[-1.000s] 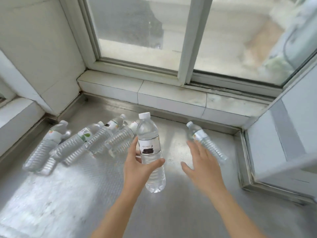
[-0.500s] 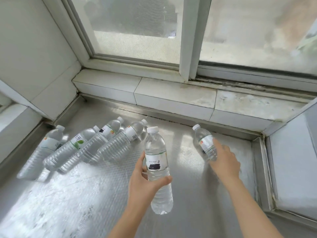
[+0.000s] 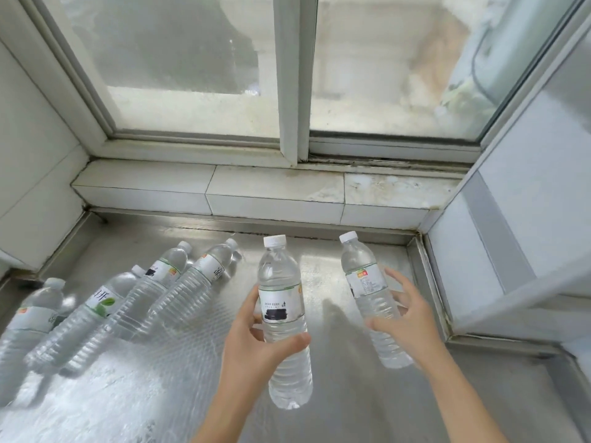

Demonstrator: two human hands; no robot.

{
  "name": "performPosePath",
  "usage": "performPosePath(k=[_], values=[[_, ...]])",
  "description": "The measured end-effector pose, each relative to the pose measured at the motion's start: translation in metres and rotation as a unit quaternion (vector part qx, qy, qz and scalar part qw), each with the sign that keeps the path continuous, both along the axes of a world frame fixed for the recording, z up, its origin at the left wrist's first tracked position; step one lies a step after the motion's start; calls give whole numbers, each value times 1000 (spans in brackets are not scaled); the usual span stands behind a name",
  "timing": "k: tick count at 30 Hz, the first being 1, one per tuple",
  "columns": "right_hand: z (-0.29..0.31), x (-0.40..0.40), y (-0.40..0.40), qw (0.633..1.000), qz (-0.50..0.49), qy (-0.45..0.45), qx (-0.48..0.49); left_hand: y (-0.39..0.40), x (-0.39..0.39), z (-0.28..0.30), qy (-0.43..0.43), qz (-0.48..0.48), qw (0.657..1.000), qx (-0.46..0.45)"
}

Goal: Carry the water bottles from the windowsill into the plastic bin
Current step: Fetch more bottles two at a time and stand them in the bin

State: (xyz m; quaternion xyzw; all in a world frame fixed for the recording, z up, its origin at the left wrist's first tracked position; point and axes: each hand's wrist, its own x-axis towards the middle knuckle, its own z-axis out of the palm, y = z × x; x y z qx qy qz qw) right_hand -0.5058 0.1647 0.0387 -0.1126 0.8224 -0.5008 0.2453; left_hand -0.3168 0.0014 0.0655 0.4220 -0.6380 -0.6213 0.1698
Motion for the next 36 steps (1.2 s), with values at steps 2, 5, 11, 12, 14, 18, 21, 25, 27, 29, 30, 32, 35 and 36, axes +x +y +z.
performPosePath(k=[2,5,11,12,14,18,21,25,27,29,30,32,35,36], values=[[21,23,13,1000,-13,7,-27,5,7,9,19,-30,999,-5],[49,62,28,997,-40,26,-61,10,22,22,47,-66,997,-3],[86,150,51,985,-120,72,-96,18,68,48,94,-157,983,-5],[89,166,56,983,-131,77,-98,21,77,51,101,-175,979,-6],[95,197,67,979,-152,88,-101,27,93,57,112,-211,971,-3],[104,254,93,966,-206,108,-109,50,117,69,138,-280,950,3],[110,290,115,954,-248,116,-121,72,131,80,153,-328,932,4],[116,339,155,929,-315,145,-132,112,148,93,173,-405,898,-3],[118,365,183,914,-348,163,-132,140,156,97,187,-446,875,-6],[122,394,214,901,-379,174,-123,171,166,102,199,-486,851,-4],[124,409,230,895,-393,178,-114,189,172,104,203,-505,839,-5],[128,440,264,884,-419,184,-97,226,187,106,210,-541,814,-6],[128,489,319,862,-463,190,-86,290,212,103,212,-594,776,5],[128,506,337,853,-478,192,-84,313,222,102,211,-610,764,9]])
